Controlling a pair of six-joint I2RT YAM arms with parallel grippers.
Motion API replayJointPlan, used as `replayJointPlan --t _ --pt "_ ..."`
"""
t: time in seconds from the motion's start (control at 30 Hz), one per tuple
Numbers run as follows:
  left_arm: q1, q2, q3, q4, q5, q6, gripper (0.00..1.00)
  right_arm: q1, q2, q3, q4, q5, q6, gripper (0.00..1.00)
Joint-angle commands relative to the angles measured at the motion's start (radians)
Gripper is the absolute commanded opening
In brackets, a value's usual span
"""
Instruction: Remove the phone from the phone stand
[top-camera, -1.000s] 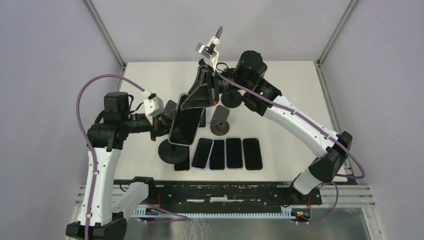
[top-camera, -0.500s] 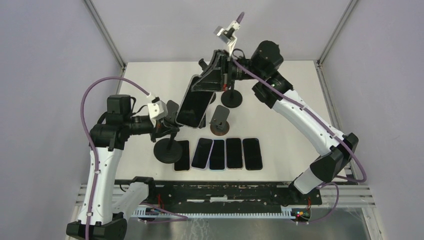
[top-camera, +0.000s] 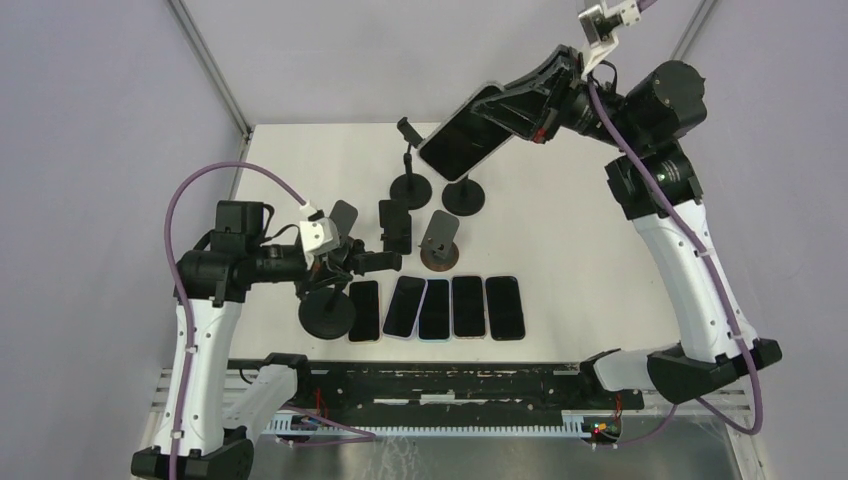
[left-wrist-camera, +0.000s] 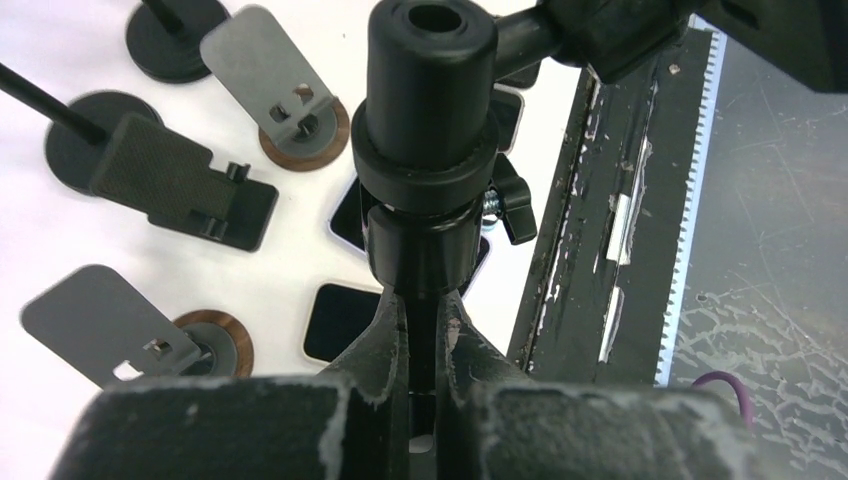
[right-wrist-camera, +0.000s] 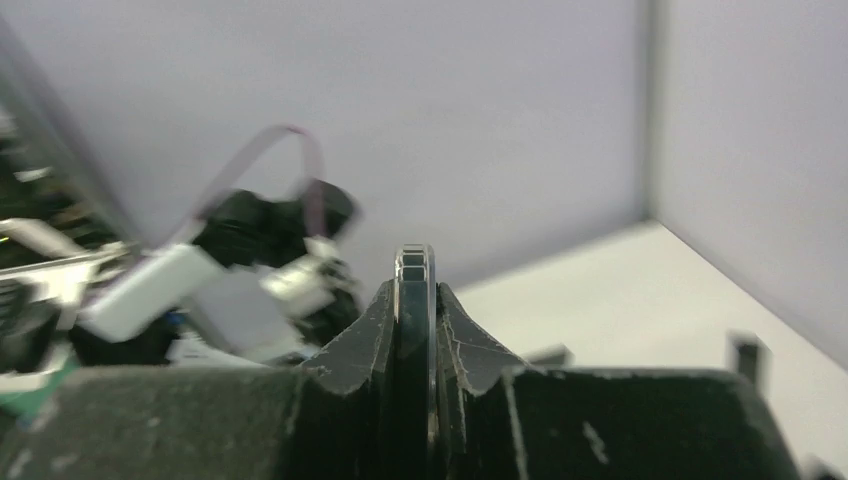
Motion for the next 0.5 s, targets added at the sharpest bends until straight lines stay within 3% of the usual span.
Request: replayJointPlan --t 0.0,0.17,0.27,0.47 --pt "-0.001 0.001 0.120 0.039 0.115 -0.035 0.02 -0.145 -0.028 -0.200 -0.511 0.205 -0.333 0.00" --pt "-0.001 0.009 0.157 0.061 0.157 -0.086 0.02 -0.201 -0.053 -0.456 -0.728 0.573 -0.513 0.00" --pt "-0.001 0.005 0.155 0.077 0.160 -0.099 0.02 -0.203 -0.036 -0.513 -0.783 0.713 -0.549 0.00" --pt "-0.001 0.003 0.149 0.080 0.156 -0.094 0.02 -0.202 -0.021 -0.592 -0.848 0.819 -0.581 0.00"
